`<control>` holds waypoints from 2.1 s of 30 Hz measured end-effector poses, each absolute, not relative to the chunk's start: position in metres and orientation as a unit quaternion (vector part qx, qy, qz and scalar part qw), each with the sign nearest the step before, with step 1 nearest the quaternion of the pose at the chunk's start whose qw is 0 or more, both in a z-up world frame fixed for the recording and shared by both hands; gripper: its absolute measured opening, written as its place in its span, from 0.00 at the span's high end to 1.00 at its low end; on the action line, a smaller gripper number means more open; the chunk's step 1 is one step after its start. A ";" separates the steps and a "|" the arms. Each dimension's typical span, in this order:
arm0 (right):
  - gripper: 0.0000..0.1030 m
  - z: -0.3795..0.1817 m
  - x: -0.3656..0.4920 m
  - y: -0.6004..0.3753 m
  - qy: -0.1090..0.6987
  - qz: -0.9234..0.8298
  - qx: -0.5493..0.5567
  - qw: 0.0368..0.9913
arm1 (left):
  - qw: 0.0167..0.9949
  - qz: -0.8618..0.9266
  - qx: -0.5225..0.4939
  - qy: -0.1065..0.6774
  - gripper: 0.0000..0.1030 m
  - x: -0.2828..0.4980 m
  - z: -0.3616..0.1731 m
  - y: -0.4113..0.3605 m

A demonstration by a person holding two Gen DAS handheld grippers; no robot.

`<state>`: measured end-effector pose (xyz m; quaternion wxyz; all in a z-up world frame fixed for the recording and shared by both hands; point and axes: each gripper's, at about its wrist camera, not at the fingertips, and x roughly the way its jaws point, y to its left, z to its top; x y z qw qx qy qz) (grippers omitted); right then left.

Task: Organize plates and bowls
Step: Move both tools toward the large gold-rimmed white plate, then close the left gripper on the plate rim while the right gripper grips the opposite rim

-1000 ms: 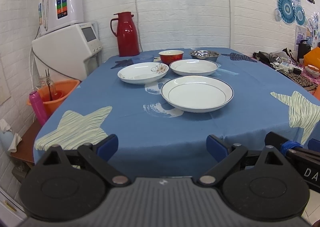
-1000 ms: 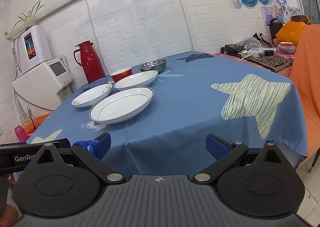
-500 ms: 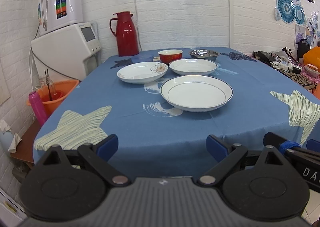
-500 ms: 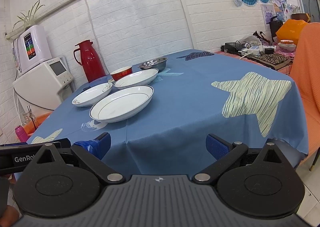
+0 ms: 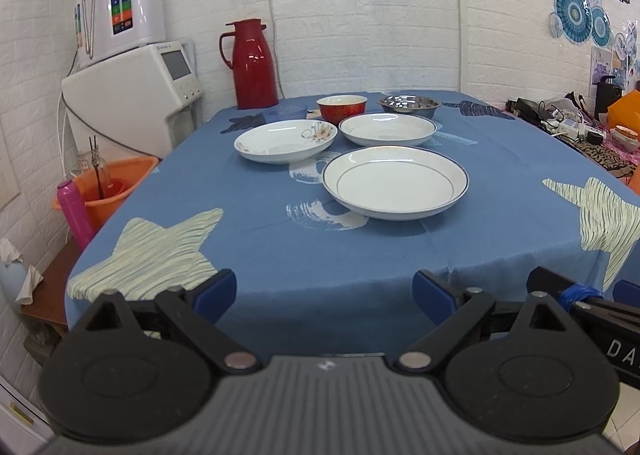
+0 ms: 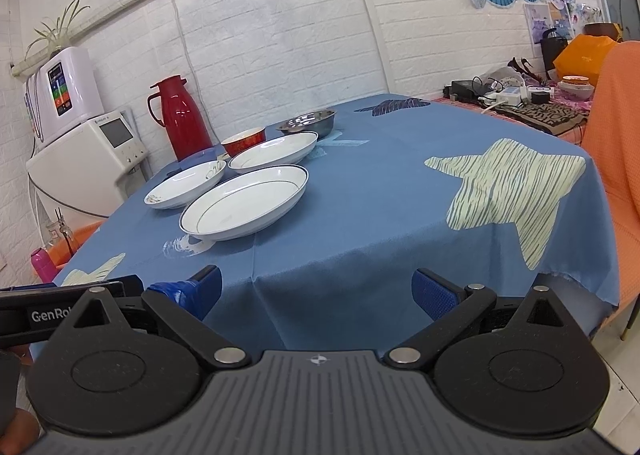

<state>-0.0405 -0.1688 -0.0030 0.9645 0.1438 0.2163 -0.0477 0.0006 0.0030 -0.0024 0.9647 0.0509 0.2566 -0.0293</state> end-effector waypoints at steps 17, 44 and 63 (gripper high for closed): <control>0.13 -0.006 0.017 -0.195 0.280 -0.067 0.137 0.948 | 0.947 -0.031 0.013 0.320 0.09 0.095 -0.008 0.030; 0.13 0.001 0.212 -0.163 0.395 0.002 0.019 0.919 | 0.908 -0.118 0.000 0.402 0.11 0.239 -0.022 0.029; 0.12 -0.008 0.217 -0.167 0.404 0.054 0.003 0.913 | 0.896 -0.171 0.029 0.408 0.27 0.251 -0.028 0.018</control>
